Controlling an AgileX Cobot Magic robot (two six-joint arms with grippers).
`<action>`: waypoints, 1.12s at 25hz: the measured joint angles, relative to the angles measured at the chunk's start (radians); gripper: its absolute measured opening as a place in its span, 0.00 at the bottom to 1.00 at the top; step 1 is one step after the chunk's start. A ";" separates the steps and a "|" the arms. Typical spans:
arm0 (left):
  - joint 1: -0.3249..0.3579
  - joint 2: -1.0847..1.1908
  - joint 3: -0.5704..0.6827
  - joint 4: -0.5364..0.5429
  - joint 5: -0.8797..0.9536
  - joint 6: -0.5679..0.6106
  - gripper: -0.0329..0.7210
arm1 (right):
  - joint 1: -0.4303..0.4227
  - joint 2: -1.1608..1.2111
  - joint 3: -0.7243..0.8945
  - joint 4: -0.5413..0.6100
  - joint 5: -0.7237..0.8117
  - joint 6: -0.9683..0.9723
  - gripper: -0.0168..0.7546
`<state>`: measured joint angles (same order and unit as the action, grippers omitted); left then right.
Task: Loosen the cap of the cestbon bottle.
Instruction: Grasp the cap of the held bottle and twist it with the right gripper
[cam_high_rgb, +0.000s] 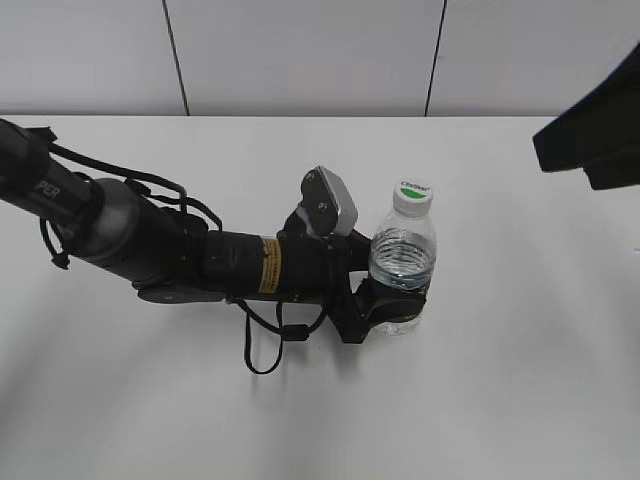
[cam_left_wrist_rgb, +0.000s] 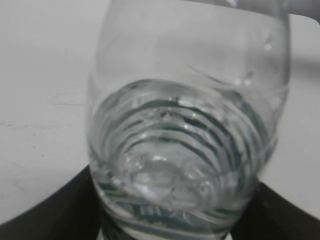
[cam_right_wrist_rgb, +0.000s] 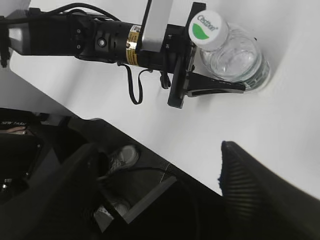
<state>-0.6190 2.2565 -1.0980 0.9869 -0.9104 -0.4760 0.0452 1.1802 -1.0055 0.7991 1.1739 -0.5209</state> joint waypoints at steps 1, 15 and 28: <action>0.000 0.000 0.000 0.000 0.000 0.000 0.73 | 0.004 0.027 -0.023 -0.001 0.007 0.005 0.77; 0.000 0.000 0.000 0.000 0.000 0.000 0.73 | 0.283 0.335 -0.325 -0.205 0.035 0.242 0.77; 0.000 0.000 0.000 0.000 -0.001 0.000 0.73 | 0.336 0.539 -0.515 -0.350 0.039 0.389 0.75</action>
<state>-0.6190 2.2565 -1.0980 0.9869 -0.9113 -0.4760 0.3810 1.7188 -1.5203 0.4487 1.2132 -0.1315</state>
